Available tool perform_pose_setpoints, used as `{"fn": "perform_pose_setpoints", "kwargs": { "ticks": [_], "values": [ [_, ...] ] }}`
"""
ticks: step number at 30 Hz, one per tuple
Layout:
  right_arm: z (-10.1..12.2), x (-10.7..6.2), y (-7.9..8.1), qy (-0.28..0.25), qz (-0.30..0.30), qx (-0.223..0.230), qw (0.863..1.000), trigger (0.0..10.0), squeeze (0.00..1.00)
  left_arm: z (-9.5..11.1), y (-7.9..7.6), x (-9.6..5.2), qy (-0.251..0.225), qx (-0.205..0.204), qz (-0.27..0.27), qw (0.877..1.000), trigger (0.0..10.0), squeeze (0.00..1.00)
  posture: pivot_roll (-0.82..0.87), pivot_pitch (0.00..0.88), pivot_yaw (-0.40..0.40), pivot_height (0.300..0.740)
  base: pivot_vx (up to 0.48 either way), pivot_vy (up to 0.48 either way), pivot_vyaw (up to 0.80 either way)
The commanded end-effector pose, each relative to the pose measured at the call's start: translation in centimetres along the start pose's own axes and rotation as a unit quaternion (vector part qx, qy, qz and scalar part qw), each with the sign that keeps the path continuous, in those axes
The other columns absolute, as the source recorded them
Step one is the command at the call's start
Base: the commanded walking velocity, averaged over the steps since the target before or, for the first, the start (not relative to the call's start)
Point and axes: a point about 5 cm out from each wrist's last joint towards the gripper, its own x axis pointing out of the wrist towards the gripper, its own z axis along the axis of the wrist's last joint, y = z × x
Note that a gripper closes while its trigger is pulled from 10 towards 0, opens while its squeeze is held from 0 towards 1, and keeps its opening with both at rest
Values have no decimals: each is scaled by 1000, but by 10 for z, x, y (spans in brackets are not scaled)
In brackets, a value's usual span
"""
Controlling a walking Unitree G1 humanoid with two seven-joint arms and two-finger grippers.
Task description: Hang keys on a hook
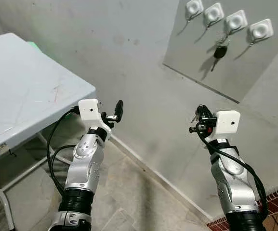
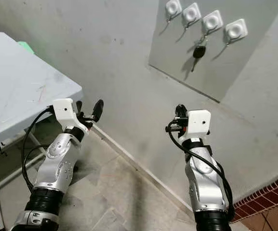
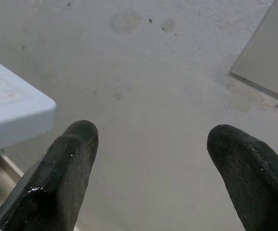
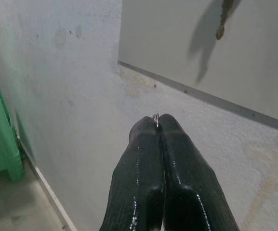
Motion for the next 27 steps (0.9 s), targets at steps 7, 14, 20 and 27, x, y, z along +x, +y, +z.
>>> {"fn": "perform_pose_setpoints", "kwargs": {
  "ticks": [7,14,20,27],
  "values": [
    [2,-1,-4,-4,-4,-2,1000,10000,0,1,-5,1,-1,-3,-7,1000,10000,0,-12,0,-61,740,251,0,0],
    [2,-1,-4,-3,-3,-3,1000,10000,0,1,-5,0,-1,-4,-6,1000,10000,0,-12,0,-64,740,249,0,0],
    [2,-1,-3,-3,-1,-2,1000,10000,0,1,-5,0,-1,-5,-5,1000,10000,0,-10,0,-64,740,252,0,0],
    [1,-2,-2,-1,0,-1,1000,10000,0,1,-6,-2,-11,0,-1,1000,10000,0,-9,0,-64,740,109,0,0]
  ]
}}
